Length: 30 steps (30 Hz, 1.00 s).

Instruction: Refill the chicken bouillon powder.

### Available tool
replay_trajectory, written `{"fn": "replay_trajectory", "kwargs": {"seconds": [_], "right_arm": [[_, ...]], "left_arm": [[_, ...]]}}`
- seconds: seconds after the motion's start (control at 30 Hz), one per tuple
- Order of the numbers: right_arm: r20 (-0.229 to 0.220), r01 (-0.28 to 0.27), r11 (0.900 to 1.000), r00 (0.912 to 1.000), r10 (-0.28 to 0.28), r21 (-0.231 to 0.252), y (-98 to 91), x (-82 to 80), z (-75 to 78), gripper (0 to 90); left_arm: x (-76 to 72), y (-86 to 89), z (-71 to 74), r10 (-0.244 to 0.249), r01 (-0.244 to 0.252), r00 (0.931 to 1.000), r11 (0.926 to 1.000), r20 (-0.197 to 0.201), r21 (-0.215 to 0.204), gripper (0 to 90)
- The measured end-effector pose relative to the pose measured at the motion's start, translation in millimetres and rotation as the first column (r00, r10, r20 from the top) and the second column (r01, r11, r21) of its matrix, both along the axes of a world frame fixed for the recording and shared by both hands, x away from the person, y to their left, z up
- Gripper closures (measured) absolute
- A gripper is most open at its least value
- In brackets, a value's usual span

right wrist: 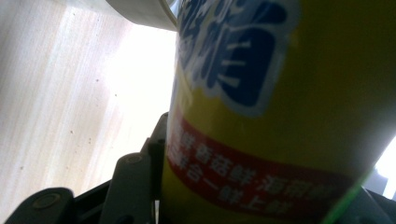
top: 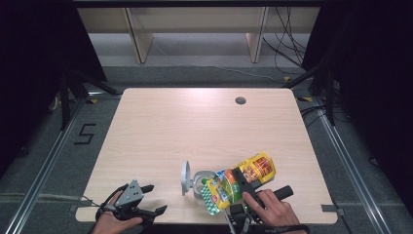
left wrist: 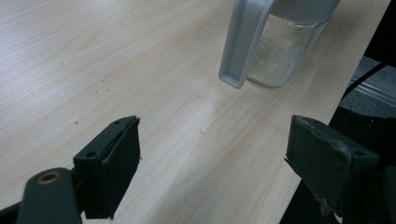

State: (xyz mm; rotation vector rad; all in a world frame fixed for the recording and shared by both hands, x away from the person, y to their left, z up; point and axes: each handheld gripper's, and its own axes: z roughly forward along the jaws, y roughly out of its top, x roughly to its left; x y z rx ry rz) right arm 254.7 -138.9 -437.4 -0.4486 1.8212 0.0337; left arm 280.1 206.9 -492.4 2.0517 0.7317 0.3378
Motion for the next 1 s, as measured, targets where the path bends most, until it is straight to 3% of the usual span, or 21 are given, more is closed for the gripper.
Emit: {"fn": "replay_trajectory", "kwargs": {"seconds": [0.03, 0.13, 0.23, 0.37, 0.47, 0.57, 0.6, 0.83, 0.87, 0.93, 0.97, 1.0], "right_arm": [[0.024, -0.018, 0.9987, 0.9995, 0.02, -0.049, 2.1, -0.2, 1.1, 55.6], [0.042, -0.036, 0.9974, 0.9984, 0.039, -0.063, 3.2, 0.5, 0.6, 55.8], [0.033, -0.007, 0.9988, 0.9994, 0.008, -0.049, 1.8, -1.3, -1.6, 55.9], [0.041, -0.018, 0.9977, 0.999, 0.021, -0.066, 2.3, -0.8, -0.8, 55.9], [0.049, -0.022, 0.9972, 0.9985, 0.025, -0.071, 2.0, -0.5, -0.6, 55.9], [0.048, -0.017, 0.9973, 0.9986, 0.021, -0.072, 1.2, 0.0, -1.3, 55.9], [0.058, -0.023, 0.9961, 0.9979, 0.028, -0.085, 1.5, -0.1, -0.3, 55.9], [0.069, -0.028, 0.9935, 0.9969, 0.036, -0.11, 1.4, -0.4, 0.7, 55.9], [0.072, -0.029, 0.9931, 0.9967, 0.037, -0.114, 1.3, -0.5, 1.1, 55.9], [0.078, -0.034, 0.9913, 0.9959, 0.044, -0.127, 1.2, -0.4, 2.3, 55.8], [0.073, -0.003, 0.9959, 0.9973, 0.009, -0.091, -1.0, -1.6, 0.6, 55.9], [0.079, -0.01, 0.9934, 0.9967, 0.019, -0.114, -0.4, -1.1, 2.4, 55.8]], "left_arm": [[-1.8, -2.1, -1.3, 0.021, -0.022, 0.9993, 0.9993, -0.031, -0.03, 17.0], [-2.0, -2.6, -1.6, 0.023, -0.024, 0.9991, 0.9991, -0.034, -0.035, 17.0], [-2.0, -2.3, -1.5, 0.023, -0.024, 0.9992, 0.9991, -0.033, -0.033, 17.0], [-1.5, -1.4, -1.0, 0.015, -0.016, 0.9992, 0.9997, -0.037, -0.018, 17.1], [-1.9, -2.4, -1.5, 0.023, -0.024, 0.9992, 0.9991, -0.034, -0.033, 17.0], [-1.2, -0.9, -0.8, 0.009, -0.009, 0.9995, 0.9999, -0.032, -0.009, 17.0], [-1.6, -2.0, -1.2, 0.015, -0.016, 0.9994, 0.9996, -0.032, -0.025, 17.0], [-1.3, -0.7, -0.7, 0.011, -0.011, 0.9992, 0.9999, -0.038, -0.01, 17.0], [-1.8, -2.3, -1.5, 0.02, -0.021, 0.9991, 0.9993, -0.036, -0.032, 17.0], [-2.0, -2.6, -1.7, 0.024, -0.025, 0.9991, 0.9991, -0.035, -0.035, 17.0], [-1.4, -0.6, -0.3, 0.011, -0.012, 0.9991, 0.9999, -0.04, -0.005, 17.0], [-1.8, -2.4, -1.5, 0.02, -0.021, 0.999, 0.9992, -0.041, -0.032, 17.1]]}}
